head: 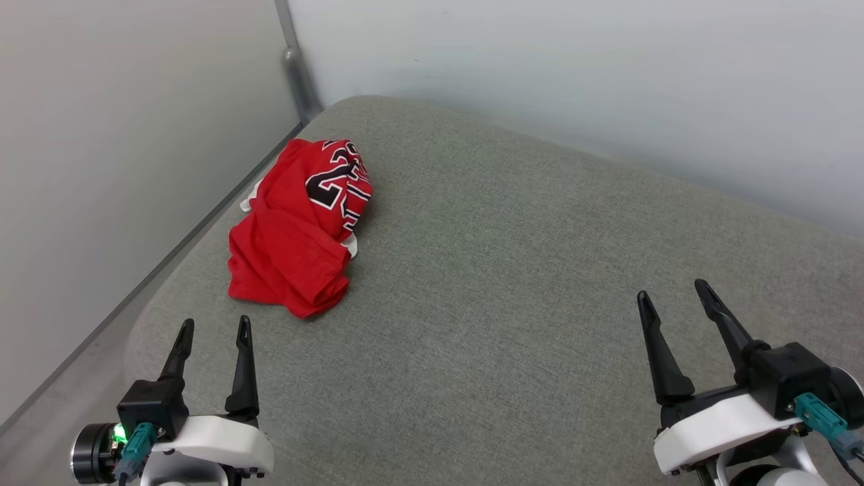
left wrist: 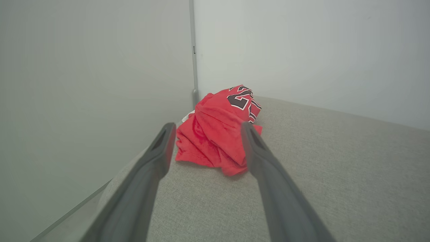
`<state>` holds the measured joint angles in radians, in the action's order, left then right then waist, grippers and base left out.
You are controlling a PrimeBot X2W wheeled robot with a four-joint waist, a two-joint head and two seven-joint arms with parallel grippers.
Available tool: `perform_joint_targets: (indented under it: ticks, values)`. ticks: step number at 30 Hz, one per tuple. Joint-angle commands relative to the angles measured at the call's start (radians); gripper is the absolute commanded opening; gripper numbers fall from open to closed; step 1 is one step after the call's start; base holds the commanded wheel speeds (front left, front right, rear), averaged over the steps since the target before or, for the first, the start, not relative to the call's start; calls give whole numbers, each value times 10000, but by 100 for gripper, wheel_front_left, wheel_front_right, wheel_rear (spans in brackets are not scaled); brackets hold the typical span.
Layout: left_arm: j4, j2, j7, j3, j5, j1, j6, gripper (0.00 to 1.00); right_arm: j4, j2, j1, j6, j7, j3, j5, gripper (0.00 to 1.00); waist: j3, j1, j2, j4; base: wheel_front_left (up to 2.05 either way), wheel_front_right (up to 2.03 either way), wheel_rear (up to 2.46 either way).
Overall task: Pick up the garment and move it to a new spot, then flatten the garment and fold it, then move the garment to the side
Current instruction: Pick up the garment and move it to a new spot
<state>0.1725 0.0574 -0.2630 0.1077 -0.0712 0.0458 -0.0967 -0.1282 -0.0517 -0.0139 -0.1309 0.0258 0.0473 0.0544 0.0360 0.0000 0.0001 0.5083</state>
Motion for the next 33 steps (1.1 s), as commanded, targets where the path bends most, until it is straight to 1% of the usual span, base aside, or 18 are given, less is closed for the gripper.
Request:
perform_joint_targets:
  ticks: [1,7,12,15,17,19,22,25,26,30,33]
  values:
    - [25,25,-27,48,64,170,-51,100,14,21,149,3,58,-7,-29,100,67,0,-1,14,0,0,0]
    - [50,111,-27,91,123,678,-82,100,-77,-19,358,1,-6,-60,-204,100,420,0,-1,-131,0,0,0]
    - [60,300,-27,272,12,1776,-114,100,-382,-174,701,3,-156,-121,-369,100,1204,0,-1,-491,0,0,0]
    - [370,558,-24,434,-172,2616,-159,100,-605,-297,1034,3,-317,-90,-411,100,1813,0,-1,-809,0,0,0]
    - [837,887,-24,489,-279,3217,-198,100,-682,-403,1208,3,-349,-70,-450,100,2149,0,-1,-1034,0,0,0]
    - [1268,1161,192,482,-424,3879,-246,100,-750,-539,1391,3,-363,-106,-574,100,2443,0,-1,-1243,0,0,0]
    - [1962,1719,1086,395,-604,4695,-277,100,-817,-517,1549,3,-292,-155,-671,100,2815,0,-1,-1553,0,0,0]
    - [2710,2352,2439,221,-917,5451,-316,100,-854,-463,1713,3,-235,-208,-670,100,3158,0,-1,-1827,0,0,0]
    - [2710,2352,2439,221,-917,5451,-316,100,-854,-463,1713,3,-235,-208,-670,100,3158,0,-1,-1827,0,0,0]
    - [3684,3192,4400,-66,-1348,6223,-336,100,-806,-417,1951,3,-138,-215,-609,100,3555,0,-1,-2185,0,0,0]
    - [4302,3786,5618,-313,-1603,6589,-341,100,-724,-371,2090,3,-51,-199,-548,100,3796,0,-1,-2442,0,0,0]
